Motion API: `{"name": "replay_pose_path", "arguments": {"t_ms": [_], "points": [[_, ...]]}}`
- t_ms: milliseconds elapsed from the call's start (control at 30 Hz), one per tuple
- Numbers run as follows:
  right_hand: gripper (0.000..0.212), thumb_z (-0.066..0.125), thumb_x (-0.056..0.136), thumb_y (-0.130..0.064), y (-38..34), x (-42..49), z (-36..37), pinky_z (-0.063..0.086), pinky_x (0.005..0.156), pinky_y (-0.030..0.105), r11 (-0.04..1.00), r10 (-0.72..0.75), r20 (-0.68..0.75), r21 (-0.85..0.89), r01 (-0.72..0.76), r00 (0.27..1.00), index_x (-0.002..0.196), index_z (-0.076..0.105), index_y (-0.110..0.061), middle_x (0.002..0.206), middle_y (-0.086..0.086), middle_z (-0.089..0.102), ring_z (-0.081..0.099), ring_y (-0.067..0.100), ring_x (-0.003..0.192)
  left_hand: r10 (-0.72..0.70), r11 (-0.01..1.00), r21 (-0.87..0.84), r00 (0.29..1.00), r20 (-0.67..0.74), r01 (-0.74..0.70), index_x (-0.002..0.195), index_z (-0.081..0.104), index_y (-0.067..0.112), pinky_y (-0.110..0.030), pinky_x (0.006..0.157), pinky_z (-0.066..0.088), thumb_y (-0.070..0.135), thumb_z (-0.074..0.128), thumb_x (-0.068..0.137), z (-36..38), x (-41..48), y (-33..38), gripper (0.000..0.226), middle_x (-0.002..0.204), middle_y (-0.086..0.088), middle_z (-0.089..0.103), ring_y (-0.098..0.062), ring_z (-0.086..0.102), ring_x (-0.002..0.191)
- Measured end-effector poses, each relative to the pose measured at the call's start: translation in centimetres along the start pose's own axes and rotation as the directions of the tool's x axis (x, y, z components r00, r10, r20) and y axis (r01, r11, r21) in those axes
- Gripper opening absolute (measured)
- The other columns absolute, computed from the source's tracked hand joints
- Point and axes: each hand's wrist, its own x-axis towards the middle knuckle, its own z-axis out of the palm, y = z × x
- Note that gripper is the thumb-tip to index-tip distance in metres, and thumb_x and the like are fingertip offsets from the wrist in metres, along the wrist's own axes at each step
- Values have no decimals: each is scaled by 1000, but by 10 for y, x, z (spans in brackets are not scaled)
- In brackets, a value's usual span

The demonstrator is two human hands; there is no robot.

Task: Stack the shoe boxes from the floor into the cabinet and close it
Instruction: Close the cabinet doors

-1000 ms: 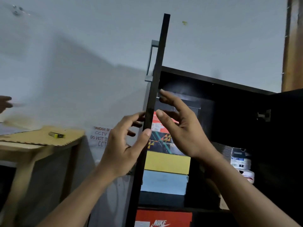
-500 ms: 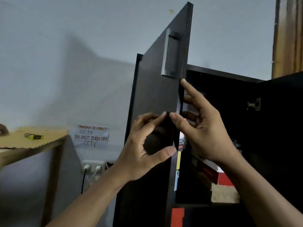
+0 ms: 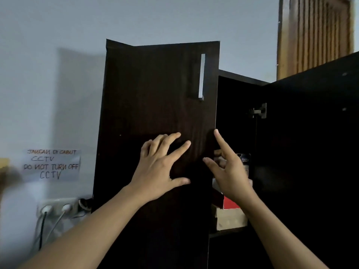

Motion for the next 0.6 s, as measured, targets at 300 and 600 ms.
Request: {"name": "replay_pose_path", "arguments": {"t_ms": [300,600], "points": [[81,62,96,-17,68,50,45,50,105,44,985,174,-52,0,-174,983,143,18,-65,137,-2,58,57,14,125,-48,977,211,991,122,21,156,9,39,-56,120,3,65,65,80,41,22,-17,98,165,4,-7,-25,-8,151],[78,62,94,-8,115,77,83,47,76,20,973,229,22,16,-229,973,150,27,-49,81,-25,47,51,-4,69,-46,939,343,976,214,-31,157,13,31,-53,122,-2,61,66,82,71,26,-46,96,165,-3,-5,-28,-14,151]]}}
